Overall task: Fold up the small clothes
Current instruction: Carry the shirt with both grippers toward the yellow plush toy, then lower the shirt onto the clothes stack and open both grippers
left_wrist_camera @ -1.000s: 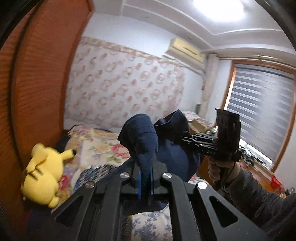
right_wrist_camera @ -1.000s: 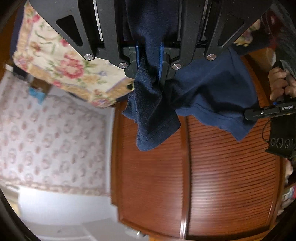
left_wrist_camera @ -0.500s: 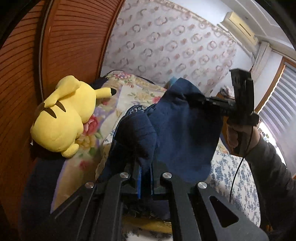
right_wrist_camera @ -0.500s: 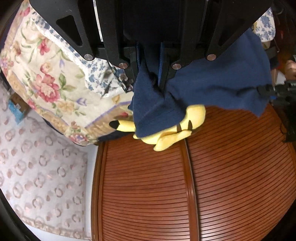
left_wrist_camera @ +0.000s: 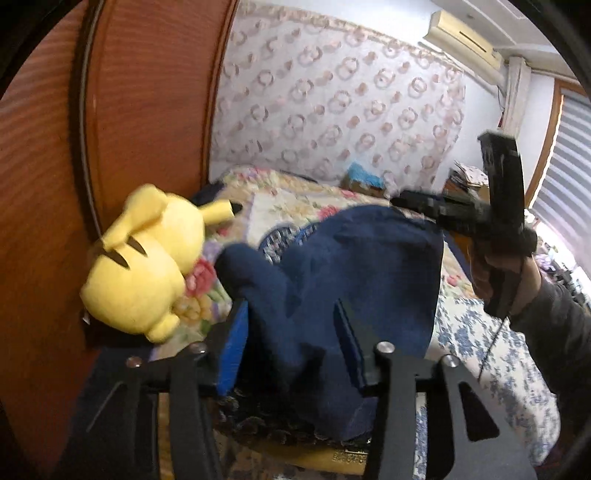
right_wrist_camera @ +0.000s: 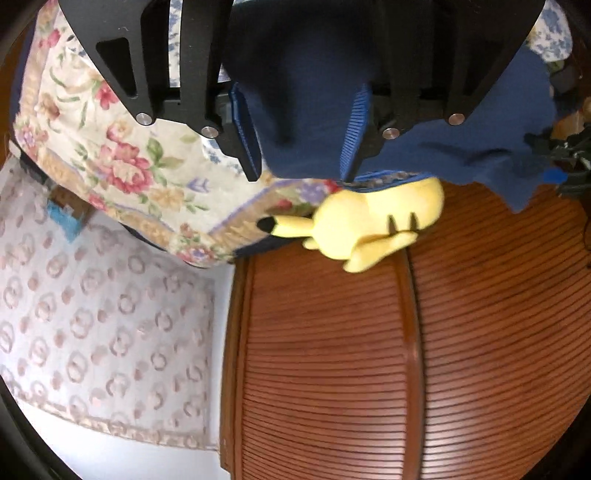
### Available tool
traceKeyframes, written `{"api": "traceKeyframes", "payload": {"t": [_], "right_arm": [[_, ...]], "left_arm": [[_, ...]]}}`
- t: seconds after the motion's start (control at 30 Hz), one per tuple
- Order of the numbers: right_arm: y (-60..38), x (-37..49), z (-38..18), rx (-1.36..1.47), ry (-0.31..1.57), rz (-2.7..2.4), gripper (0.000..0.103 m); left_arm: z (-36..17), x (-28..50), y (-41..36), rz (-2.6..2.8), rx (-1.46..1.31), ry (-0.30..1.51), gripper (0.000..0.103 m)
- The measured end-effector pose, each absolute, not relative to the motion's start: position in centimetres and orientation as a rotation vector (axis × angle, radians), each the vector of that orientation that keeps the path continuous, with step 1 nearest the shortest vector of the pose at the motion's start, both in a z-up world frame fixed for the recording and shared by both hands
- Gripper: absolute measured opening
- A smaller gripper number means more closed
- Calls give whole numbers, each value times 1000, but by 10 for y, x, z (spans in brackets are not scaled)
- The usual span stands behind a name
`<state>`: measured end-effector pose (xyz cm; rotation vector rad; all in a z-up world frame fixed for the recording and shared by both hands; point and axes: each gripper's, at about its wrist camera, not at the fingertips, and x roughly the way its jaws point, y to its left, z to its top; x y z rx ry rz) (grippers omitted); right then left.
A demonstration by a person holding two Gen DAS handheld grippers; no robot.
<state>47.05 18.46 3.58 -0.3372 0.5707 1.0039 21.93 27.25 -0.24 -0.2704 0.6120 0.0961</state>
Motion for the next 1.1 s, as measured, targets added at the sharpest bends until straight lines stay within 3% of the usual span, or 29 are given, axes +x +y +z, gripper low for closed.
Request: {"api": "traceKeyframes", "payload": {"t": [0.03,0.2,0.43,1.1], "right_arm": [[187,467,32,-343,582,1013,48],[189,463,4,-380,618,978,49],[181,475,-20,-337,669,964,62],[71,364,43,-201,606,822,64]], "left_arm": [[2,216,271,107,-262,587,63],[-12,225,260,69,-256,626,63],[-65,235,238,73,-269,753,63],[1,201,169,47,-115,592,63]]}}
